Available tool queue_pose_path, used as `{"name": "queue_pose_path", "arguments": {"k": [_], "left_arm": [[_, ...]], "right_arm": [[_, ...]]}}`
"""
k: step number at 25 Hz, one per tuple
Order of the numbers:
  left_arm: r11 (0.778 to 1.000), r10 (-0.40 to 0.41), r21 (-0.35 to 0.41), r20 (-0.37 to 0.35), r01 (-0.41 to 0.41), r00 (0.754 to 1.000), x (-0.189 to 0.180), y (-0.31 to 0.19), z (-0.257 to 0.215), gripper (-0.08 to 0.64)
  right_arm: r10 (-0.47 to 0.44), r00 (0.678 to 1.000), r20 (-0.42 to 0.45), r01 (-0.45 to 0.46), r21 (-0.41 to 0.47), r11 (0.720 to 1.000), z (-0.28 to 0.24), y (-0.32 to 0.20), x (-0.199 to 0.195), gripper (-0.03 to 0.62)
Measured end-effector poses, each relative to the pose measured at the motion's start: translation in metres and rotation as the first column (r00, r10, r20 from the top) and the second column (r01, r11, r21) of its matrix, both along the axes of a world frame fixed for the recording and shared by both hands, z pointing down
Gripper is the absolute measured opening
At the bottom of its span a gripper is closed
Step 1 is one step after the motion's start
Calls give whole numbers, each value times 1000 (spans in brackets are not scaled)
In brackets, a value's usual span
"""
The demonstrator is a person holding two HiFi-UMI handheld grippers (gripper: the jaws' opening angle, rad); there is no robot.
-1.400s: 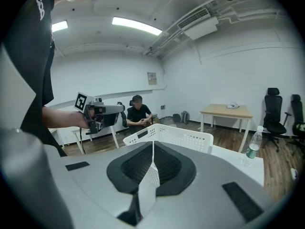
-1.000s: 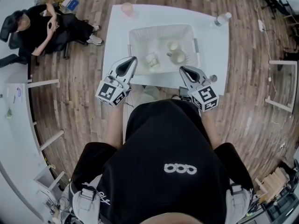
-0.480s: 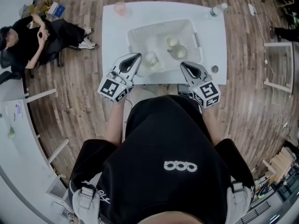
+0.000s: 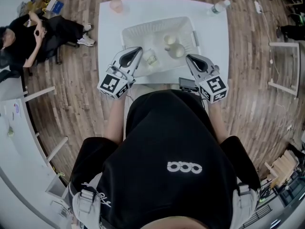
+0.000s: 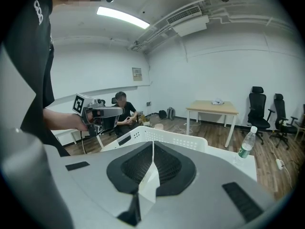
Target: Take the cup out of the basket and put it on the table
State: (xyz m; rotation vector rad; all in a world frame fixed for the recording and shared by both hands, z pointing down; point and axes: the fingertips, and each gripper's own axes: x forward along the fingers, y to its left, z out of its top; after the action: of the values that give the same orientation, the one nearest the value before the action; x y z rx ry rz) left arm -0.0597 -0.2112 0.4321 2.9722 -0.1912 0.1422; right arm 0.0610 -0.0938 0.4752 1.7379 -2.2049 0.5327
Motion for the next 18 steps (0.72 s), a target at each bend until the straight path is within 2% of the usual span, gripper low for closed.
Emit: {"name": "queue_pose_path", "arguments": {"k": [10, 18], "left_arm": [[1000, -12, -8, 55, 13, 998, 63, 25, 10, 8], [1000, -8, -18, 91, 10, 996, 83, 34, 18, 9]], "right_arm": [[-38, 997, 68, 36, 27, 999, 7, 3, 44, 26], [-58, 994, 90, 55, 27, 998, 13, 6, 54, 26]]}}
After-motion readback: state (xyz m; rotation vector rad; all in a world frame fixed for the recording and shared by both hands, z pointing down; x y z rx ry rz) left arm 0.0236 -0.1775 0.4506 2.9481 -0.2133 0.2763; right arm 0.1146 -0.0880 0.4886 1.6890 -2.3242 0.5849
